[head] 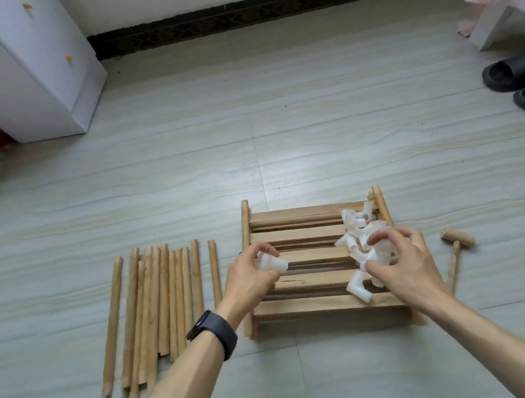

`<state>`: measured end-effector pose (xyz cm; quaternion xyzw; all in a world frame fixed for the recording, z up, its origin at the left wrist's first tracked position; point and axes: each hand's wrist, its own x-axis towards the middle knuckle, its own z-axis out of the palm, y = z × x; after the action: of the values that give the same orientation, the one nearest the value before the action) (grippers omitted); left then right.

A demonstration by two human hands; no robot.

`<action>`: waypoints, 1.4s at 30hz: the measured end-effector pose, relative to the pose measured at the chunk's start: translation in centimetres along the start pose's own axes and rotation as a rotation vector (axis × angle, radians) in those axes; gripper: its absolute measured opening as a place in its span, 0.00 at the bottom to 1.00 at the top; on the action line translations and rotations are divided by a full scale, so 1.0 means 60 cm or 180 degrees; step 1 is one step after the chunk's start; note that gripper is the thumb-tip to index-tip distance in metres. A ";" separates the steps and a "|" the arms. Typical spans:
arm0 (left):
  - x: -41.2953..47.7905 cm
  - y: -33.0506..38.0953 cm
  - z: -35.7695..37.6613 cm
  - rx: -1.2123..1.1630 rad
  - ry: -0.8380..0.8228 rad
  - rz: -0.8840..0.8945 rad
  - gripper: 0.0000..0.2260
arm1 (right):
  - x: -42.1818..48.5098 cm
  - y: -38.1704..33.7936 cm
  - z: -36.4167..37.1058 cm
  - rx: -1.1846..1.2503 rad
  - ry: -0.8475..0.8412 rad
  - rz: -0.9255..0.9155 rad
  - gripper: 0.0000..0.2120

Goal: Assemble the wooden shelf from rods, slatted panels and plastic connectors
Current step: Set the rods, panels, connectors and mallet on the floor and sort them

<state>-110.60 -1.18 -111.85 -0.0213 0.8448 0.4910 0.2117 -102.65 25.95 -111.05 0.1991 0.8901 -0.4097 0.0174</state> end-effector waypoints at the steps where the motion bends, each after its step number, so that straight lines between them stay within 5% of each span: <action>1: -0.016 -0.016 -0.031 -0.0131 0.0139 -0.0127 0.17 | -0.002 -0.027 0.009 -0.0001 -0.0174 -0.0206 0.17; 8: -0.207 -0.214 -0.187 -0.0704 0.1377 -0.1138 0.11 | -0.095 -0.217 0.202 -0.0446 -0.2496 -0.0764 0.19; 11: -0.294 -0.312 -0.204 -0.0576 0.1728 -0.1700 0.11 | -0.159 -0.247 0.322 -0.0257 -0.2833 -0.0625 0.19; 16: -0.364 -0.408 -0.211 -0.0183 0.1550 -0.2405 0.12 | -0.253 -0.245 0.473 0.0162 -0.3156 -0.0085 0.21; 22: -0.370 -0.430 -0.226 0.0105 0.1333 -0.2553 0.24 | -0.301 -0.243 0.537 0.0469 -0.3667 0.0246 0.38; 27: -0.368 -0.410 -0.240 0.0495 0.0678 -0.2475 0.31 | -0.290 -0.248 0.519 0.0046 -0.3725 0.0012 0.35; 31: -0.346 -0.372 -0.265 0.1929 0.0417 -0.2443 0.25 | -0.229 -0.266 0.457 -0.0513 -0.3706 -0.0468 0.26; 37: -0.243 -0.255 -0.256 0.2153 0.0851 -0.1182 0.16 | -0.099 -0.267 0.276 -0.1933 -0.3020 -0.1352 0.16; 42: -0.114 -0.115 -0.141 0.1773 0.0371 0.0019 0.19 | -0.027 -0.163 0.095 -0.2482 -0.2258 -0.0934 0.18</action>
<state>-105.55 -13.00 -111.31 0.0120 0.9579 0.2387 0.1590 -105.50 15.45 -107.42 -0.0987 0.9339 -0.0895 0.3317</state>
